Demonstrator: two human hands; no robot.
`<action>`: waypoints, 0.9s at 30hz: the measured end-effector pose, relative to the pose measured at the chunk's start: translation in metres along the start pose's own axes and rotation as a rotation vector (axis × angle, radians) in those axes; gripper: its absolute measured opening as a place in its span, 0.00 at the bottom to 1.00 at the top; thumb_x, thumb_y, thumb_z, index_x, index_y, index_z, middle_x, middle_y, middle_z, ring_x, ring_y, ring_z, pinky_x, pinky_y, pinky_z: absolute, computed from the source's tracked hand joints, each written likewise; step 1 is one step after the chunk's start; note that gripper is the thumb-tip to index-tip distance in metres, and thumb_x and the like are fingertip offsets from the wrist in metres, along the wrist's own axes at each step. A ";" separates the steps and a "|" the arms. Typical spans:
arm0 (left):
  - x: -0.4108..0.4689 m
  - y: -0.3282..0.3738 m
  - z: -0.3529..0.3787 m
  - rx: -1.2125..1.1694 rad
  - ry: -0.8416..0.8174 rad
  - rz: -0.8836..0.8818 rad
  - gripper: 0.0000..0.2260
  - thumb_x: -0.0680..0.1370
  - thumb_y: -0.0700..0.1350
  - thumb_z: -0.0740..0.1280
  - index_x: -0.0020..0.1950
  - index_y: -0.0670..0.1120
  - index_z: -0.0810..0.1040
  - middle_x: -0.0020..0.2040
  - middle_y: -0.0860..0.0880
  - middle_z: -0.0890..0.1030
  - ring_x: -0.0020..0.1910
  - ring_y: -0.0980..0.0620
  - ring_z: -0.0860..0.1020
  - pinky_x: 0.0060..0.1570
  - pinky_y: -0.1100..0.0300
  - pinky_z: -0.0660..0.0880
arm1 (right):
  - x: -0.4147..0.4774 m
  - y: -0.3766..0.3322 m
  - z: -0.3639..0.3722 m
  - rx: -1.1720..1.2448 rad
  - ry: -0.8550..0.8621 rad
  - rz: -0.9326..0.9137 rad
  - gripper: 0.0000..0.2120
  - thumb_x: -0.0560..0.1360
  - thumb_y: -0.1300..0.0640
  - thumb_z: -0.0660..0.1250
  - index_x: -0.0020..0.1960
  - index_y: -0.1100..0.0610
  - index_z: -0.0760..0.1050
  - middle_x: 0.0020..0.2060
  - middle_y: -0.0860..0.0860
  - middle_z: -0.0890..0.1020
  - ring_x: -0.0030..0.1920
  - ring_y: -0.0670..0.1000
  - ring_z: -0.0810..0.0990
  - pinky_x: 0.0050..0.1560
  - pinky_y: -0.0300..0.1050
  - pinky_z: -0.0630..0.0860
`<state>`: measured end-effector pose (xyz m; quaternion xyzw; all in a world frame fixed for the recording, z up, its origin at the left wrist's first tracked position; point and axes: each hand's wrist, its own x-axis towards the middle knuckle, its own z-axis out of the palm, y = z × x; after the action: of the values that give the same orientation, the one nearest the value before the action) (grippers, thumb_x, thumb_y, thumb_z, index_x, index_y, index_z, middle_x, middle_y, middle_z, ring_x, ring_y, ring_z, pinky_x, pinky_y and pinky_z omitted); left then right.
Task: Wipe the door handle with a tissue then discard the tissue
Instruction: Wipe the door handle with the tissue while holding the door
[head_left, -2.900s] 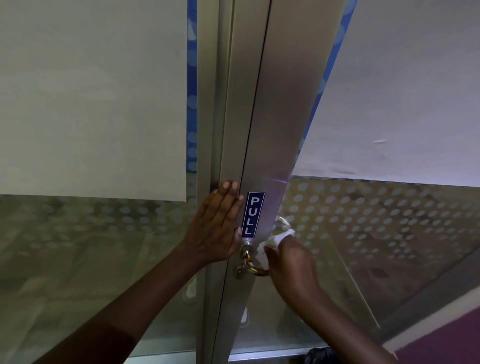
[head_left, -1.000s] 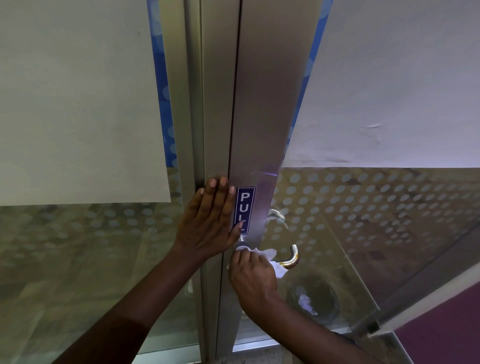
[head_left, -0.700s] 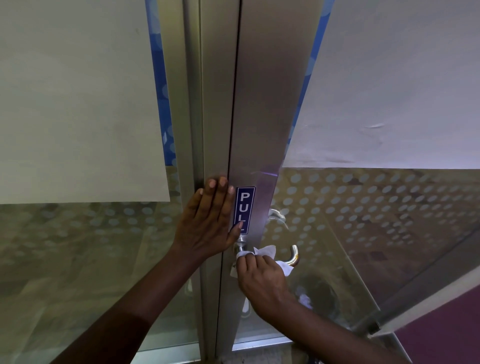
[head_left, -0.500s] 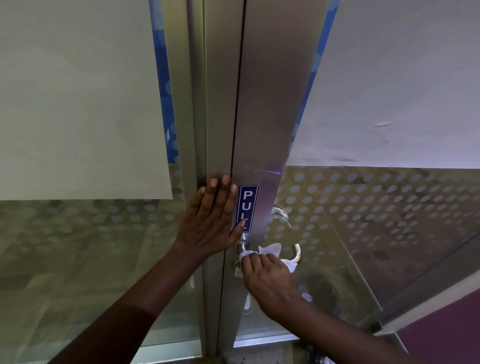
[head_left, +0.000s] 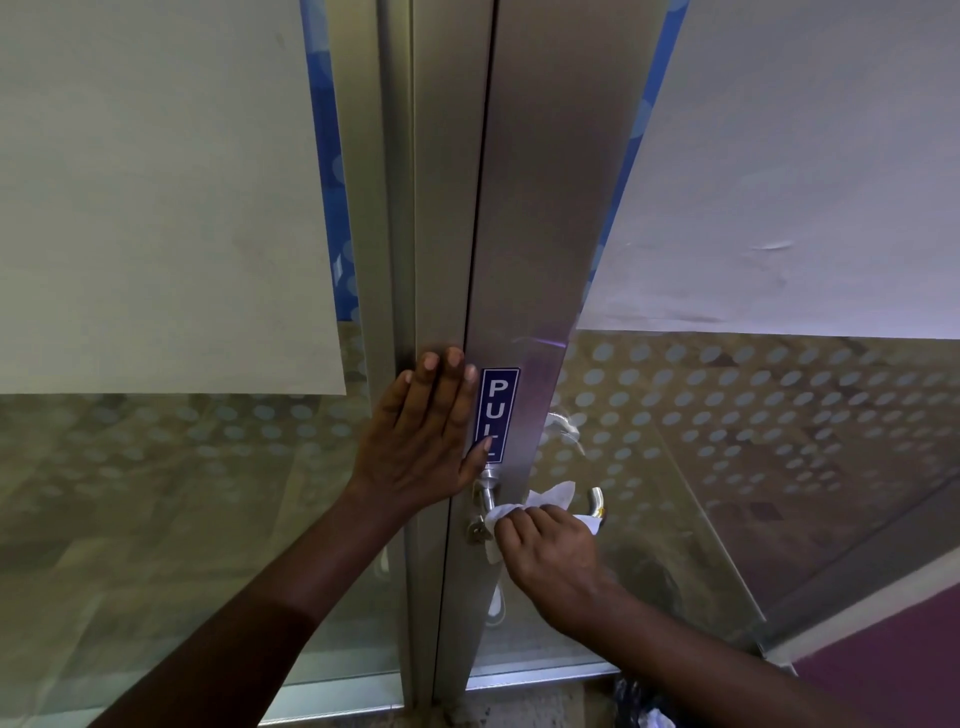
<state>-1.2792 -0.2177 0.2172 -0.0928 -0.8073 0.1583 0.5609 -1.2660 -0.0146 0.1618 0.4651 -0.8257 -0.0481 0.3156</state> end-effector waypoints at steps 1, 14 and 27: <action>0.001 0.000 0.000 -0.001 -0.001 0.001 0.38 0.78 0.60 0.56 0.78 0.37 0.47 0.79 0.39 0.42 0.78 0.42 0.43 0.77 0.49 0.43 | -0.001 0.002 -0.001 0.014 0.013 -0.010 0.06 0.70 0.68 0.62 0.41 0.61 0.76 0.31 0.55 0.78 0.30 0.54 0.76 0.31 0.47 0.75; 0.001 -0.001 0.000 -0.009 -0.010 0.007 0.38 0.78 0.59 0.55 0.78 0.37 0.46 0.79 0.39 0.41 0.79 0.43 0.43 0.77 0.49 0.42 | -0.013 0.025 -0.001 0.103 0.061 -0.118 0.07 0.68 0.69 0.65 0.36 0.59 0.73 0.28 0.53 0.75 0.28 0.52 0.70 0.29 0.45 0.65; 0.001 0.000 -0.001 -0.018 0.000 0.009 0.37 0.78 0.59 0.55 0.78 0.36 0.47 0.79 0.38 0.42 0.79 0.42 0.43 0.77 0.49 0.43 | -0.034 0.054 -0.007 0.109 0.046 -0.173 0.06 0.70 0.68 0.65 0.40 0.59 0.71 0.30 0.53 0.75 0.30 0.54 0.71 0.30 0.46 0.68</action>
<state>-1.2792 -0.2174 0.2184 -0.1012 -0.8084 0.1536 0.5592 -1.2886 0.0446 0.1714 0.5520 -0.7765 -0.0193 0.3032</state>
